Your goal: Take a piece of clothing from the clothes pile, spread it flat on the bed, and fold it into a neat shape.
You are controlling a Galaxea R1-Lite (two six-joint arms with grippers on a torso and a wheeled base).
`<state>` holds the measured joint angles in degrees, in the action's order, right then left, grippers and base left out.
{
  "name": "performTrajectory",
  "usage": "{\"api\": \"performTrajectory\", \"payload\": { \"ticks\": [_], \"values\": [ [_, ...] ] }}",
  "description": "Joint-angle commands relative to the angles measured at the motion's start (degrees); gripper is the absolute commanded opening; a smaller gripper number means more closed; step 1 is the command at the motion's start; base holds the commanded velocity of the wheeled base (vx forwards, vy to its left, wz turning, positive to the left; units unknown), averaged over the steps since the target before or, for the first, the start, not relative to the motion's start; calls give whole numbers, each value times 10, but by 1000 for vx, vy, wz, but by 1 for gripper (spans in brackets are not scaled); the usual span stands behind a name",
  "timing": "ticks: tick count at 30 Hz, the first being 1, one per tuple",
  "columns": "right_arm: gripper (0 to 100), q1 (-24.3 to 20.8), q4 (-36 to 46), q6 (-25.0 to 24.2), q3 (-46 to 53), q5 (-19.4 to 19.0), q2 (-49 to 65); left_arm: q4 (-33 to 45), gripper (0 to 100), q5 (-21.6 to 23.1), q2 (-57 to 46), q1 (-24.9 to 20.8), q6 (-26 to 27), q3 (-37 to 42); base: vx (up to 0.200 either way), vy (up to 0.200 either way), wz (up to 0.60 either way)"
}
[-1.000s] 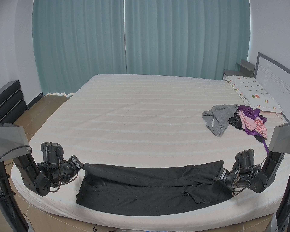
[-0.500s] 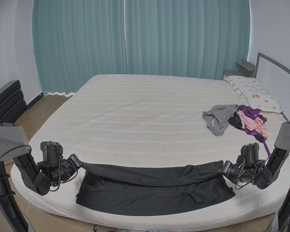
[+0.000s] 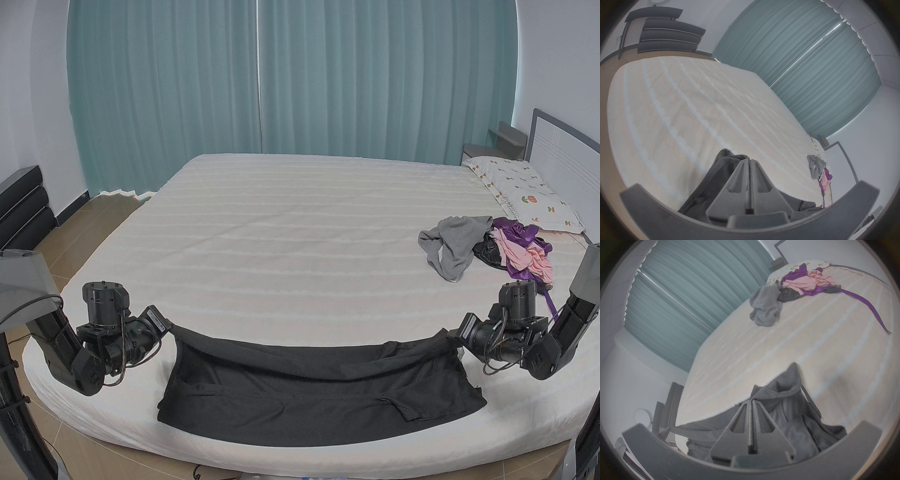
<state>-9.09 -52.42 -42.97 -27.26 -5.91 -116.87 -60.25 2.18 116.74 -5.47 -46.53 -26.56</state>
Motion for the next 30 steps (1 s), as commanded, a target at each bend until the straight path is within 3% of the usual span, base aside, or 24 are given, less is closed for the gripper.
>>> {"api": "performTrajectory", "payload": {
  "ticks": [1,7,13,19,20,22,27,30],
  "values": [
    [0,10,-1,-26,-80,10,-3,-3,0,0,4,10,-13,-66,0,0,0],
    [0,22,0,-35,-132,14,-14,-2,0,1,7,26,-35,-118,0,0,0],
    [0,24,-1,-36,-112,13,-16,-3,0,4,15,27,-37,-96,0,0,0],
    [0,24,2,-37,-94,-16,-28,-4,0,10,16,27,-37,-74,0,0,0],
    [100,25,7,-36,-99,-26,-36,-4,0,10,14,27,-37,-67,0,0,0],
    [100,27,9,-27,-108,-40,-49,-4,0,10,12,25,-37,-60,0,0,0],
    [100,46,57,72,-176,-110,-109,-4,0,10,16,14,-38,-46,0,0,0],
    [100,45,116,92,-242,-121,-144,-4,0,11,19,7,-49,-40,0,0,0]
  ]
}}
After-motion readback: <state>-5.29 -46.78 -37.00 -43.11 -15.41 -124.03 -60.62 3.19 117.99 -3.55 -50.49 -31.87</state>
